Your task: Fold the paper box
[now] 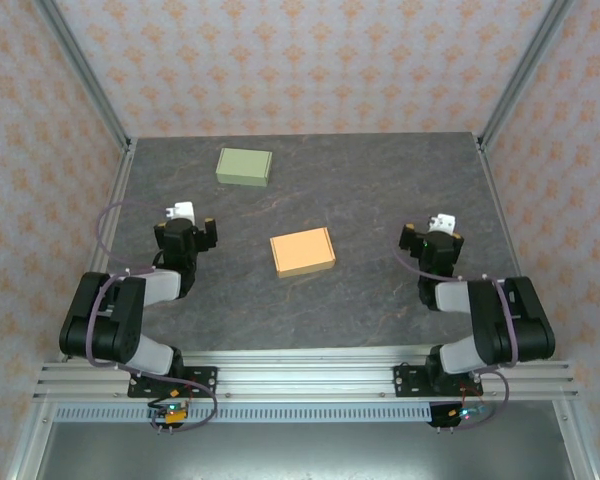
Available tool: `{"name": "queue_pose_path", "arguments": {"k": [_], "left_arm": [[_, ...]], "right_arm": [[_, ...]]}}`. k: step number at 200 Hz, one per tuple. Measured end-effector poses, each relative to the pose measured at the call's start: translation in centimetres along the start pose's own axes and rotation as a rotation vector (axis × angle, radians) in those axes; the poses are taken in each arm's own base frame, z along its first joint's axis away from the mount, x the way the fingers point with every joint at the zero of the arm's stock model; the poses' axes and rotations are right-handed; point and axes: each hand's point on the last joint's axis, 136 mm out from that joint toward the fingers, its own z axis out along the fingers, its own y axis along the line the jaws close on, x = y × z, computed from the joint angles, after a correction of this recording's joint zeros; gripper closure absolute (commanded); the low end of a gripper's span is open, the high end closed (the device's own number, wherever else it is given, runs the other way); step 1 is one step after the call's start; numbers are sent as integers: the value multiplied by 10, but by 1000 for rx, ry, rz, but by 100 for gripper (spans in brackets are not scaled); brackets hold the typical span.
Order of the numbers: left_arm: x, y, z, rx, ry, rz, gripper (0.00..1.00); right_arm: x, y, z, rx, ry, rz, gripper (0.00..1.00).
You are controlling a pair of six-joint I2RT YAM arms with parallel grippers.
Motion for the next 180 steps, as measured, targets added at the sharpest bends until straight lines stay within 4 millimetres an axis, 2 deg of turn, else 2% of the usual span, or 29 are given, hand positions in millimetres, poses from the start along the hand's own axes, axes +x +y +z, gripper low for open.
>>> {"name": "queue_pose_path", "arguments": {"k": [13, 31, 111, 180], "left_arm": [[2, 1, 2, 7, 3, -7, 0], [2, -2, 3, 24, 2, -8, 0], [-4, -4, 3, 37, -21, -14, 0], [-4, -8, 2, 45, -22, -10, 0]], "right_arm": [[-9, -6, 10, 5, -16, 40, 1], [-6, -12, 14, 13, -3, 63, 1], [-5, 5, 16, -54, 30, 54, 1], [-2, 6, 16, -57, 44, 49, 1]]}}
